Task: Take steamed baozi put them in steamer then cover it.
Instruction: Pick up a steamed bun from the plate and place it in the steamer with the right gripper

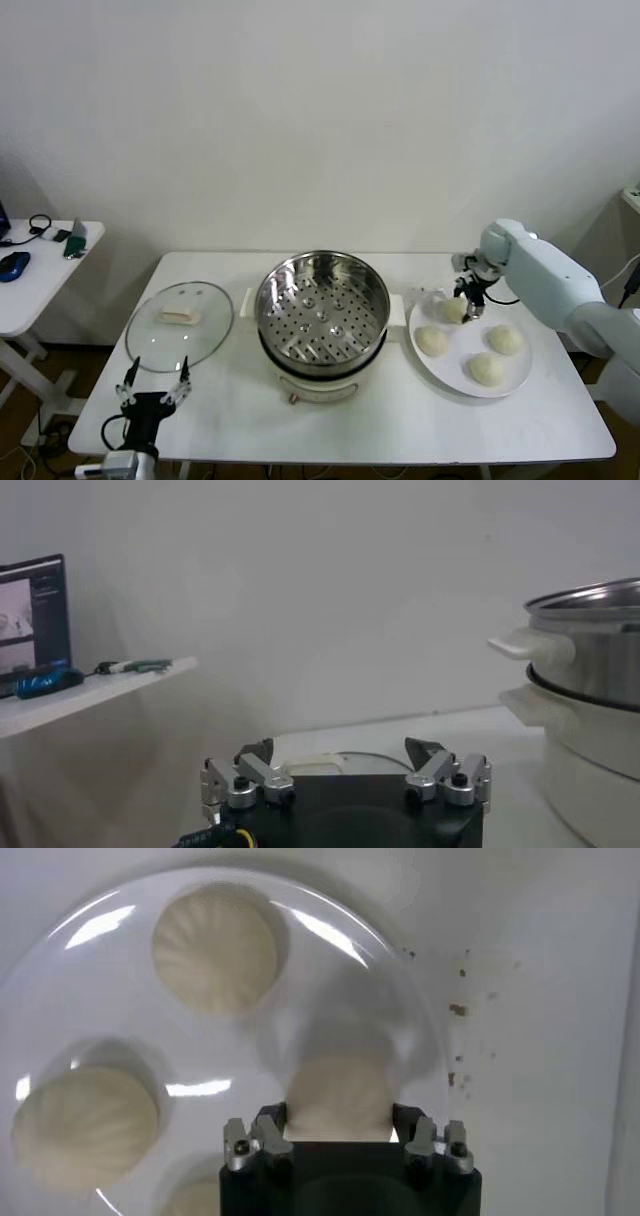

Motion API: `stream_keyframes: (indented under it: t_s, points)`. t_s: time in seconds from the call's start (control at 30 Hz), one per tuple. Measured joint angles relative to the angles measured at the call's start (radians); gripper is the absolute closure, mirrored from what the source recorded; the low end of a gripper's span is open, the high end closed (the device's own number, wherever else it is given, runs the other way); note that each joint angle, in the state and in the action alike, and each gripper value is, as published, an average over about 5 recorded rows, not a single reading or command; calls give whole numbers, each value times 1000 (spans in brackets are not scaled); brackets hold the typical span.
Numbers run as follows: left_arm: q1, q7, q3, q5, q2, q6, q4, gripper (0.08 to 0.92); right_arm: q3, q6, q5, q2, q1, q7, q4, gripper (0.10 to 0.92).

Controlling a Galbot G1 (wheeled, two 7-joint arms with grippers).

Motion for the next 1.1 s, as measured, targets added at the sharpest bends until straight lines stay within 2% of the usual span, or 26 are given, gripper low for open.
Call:
stream_keyframes:
  t_s: [0.23, 0.6, 0.87, 1.1]
  points:
    - [8, -2, -4, -3, 0, -1, -5, 177, -116, 60, 42, 3, 133, -33, 72, 338]
    - [20, -2, 5, -10, 0, -5, -8, 177, -344, 208, 99, 58, 433, -90, 284, 338]
    - [32, 1, 17, -10, 0, -6, -12, 177, -399, 301, 76, 153, 535, -115, 442, 332]
    - [35, -2, 17, -8, 0, -6, -19, 177, -400, 348, 20, 249, 526, -124, 508, 330]
